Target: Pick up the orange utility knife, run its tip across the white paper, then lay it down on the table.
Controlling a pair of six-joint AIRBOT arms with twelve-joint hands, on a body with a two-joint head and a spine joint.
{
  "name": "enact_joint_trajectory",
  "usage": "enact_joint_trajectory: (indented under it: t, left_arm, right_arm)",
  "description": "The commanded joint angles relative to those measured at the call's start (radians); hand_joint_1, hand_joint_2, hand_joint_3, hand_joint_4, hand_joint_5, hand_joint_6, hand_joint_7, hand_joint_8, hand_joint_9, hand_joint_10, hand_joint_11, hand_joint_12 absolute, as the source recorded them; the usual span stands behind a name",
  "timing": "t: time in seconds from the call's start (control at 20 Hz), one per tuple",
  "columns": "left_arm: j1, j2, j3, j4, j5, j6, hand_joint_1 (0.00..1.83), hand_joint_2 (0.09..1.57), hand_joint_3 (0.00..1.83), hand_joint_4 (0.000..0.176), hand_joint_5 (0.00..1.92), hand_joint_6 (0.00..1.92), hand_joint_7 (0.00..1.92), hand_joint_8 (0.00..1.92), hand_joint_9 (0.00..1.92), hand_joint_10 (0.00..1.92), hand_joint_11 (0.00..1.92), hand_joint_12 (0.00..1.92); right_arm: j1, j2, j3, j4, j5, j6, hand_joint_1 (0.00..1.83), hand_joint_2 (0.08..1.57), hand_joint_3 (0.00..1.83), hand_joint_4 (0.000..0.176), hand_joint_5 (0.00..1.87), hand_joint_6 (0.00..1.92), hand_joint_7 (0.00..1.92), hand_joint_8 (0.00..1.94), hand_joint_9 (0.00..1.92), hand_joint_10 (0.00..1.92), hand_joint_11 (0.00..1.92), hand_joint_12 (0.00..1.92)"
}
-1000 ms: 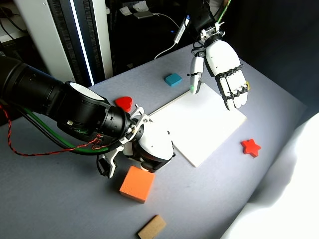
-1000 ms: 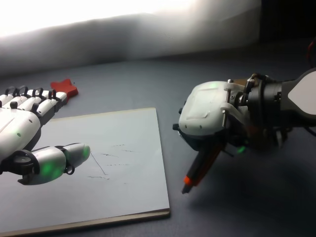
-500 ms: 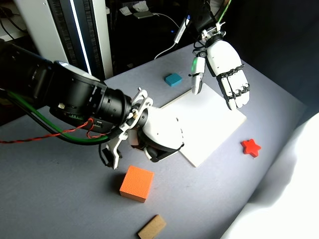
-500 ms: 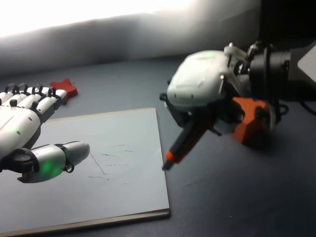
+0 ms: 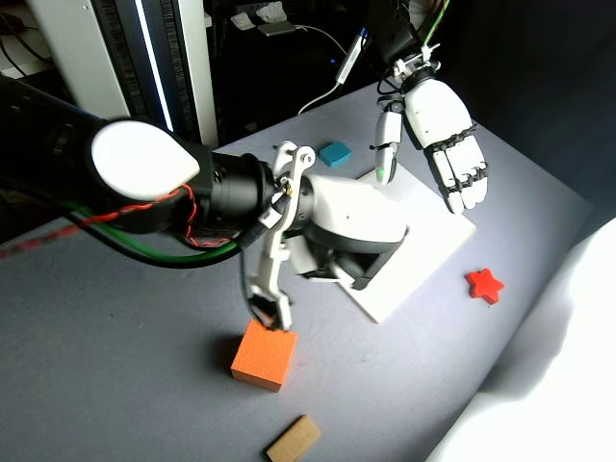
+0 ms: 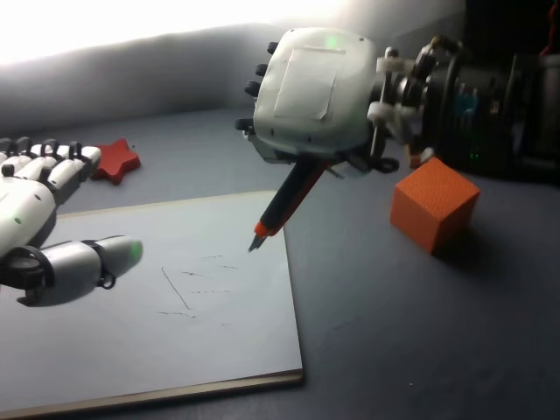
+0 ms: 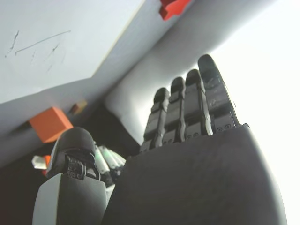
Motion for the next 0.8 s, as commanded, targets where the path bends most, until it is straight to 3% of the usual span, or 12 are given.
enact_joint_trajectory:
  t: [0.0,0.1,0.15,0.25,0.6,0.75]
  left_arm:
    - [-0.009,0.003,0.014,0.038,-0.075,-0.007,0.0,1.24,0.0,0.021,0.0,0.0,0.04,0.0,0.03,0.0,0.0,0.36]
    - [-0.01,0.003,0.043,0.031,-0.058,-0.007,0.0,1.24,0.0,0.022,0.0,0.0,0.05,0.0,0.04,0.01,0.0,0.37]
    - [-0.01,0.003,0.062,0.024,-0.05,-0.007,0.0,1.24,0.0,0.021,0.0,0.0,0.04,0.0,0.04,0.0,0.0,0.37]
    - [-0.009,0.003,0.09,0.011,-0.044,-0.004,0.0,1.24,0.0,0.021,0.0,0.0,0.04,0.0,0.03,0.0,0.0,0.37]
    - [0.01,0.003,0.165,-0.002,-0.012,-0.002,0.0,1.24,0.0,0.02,0.0,0.0,0.02,0.0,0.01,0.0,0.0,0.28]
    - [0.025,0.003,0.18,-0.002,-0.012,-0.007,0.0,1.24,0.0,0.022,0.0,0.0,0.02,0.0,0.01,0.0,0.0,0.31]
  right_arm:
    - [-0.007,-0.005,0.0,0.087,0.13,-0.101,1.49,0.79,1.02,0.176,1.54,1.92,1.76,1.94,1.85,1.92,1.92,1.92]
    - [-0.05,-0.043,0.0,0.313,0.226,-0.311,1.48,0.82,1.0,0.176,1.55,1.92,1.76,1.94,1.86,1.92,1.92,1.92]
    - [-0.067,-0.064,0.005,0.386,0.272,-0.373,1.48,0.82,1.0,0.176,1.55,1.92,1.76,1.94,1.86,1.92,1.92,1.92]
    - [-0.094,-0.118,0.039,0.417,0.345,-0.421,1.5,0.8,0.99,0.176,1.52,1.92,1.75,1.94,1.86,1.92,1.92,1.92]
    - [-0.137,-0.271,0.106,0.409,0.362,-0.424,1.47,0.83,0.97,0.176,1.53,1.92,1.75,1.94,1.86,1.92,1.92,1.92]
    - [-0.13,-0.316,0.158,0.299,0.308,-0.344,1.48,0.81,1.0,0.176,1.54,1.92,1.76,1.94,1.86,1.92,1.92,1.92]
